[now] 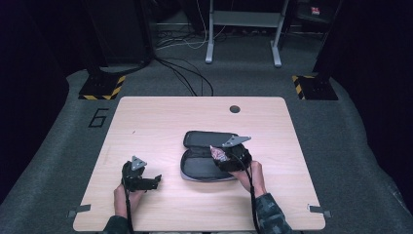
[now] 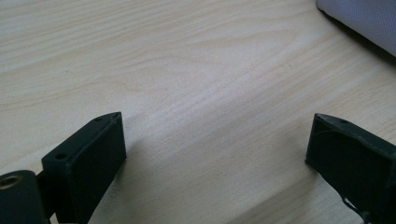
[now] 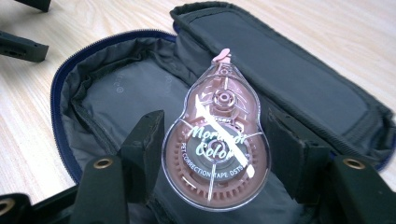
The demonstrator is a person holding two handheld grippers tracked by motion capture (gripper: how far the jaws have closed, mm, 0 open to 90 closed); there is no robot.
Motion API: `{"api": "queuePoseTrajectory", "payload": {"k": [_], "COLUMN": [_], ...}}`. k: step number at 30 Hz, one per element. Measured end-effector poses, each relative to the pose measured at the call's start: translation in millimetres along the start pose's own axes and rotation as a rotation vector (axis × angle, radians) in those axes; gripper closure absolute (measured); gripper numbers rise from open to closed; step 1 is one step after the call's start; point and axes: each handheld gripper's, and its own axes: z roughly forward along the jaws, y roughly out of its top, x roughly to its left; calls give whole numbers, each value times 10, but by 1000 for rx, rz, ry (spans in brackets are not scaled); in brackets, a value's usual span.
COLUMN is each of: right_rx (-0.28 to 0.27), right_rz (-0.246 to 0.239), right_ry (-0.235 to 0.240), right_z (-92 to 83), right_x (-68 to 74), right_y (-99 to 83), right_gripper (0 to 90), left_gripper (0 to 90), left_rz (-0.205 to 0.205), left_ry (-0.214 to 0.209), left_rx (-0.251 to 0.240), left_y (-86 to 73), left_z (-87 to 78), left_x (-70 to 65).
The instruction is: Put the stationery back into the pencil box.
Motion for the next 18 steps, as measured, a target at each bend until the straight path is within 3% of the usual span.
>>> {"api": "queuePoseTrajectory", "payload": {"k": [1, 18], "right_rx": [10, 84], "right_rz": [20, -2], "right_ry": [2, 42], "right_z": [41, 313], "right_x": [19, 122], "right_y": [0, -51], "right_gripper": [392, 392], "left_gripper": [48, 52], "left_rz": [2, 5], "left_ry": [-2, -1], "left_rx": [5, 3], "left_y": [3, 2], "left_z": [-3, -5], "left_x": [2, 2]}}
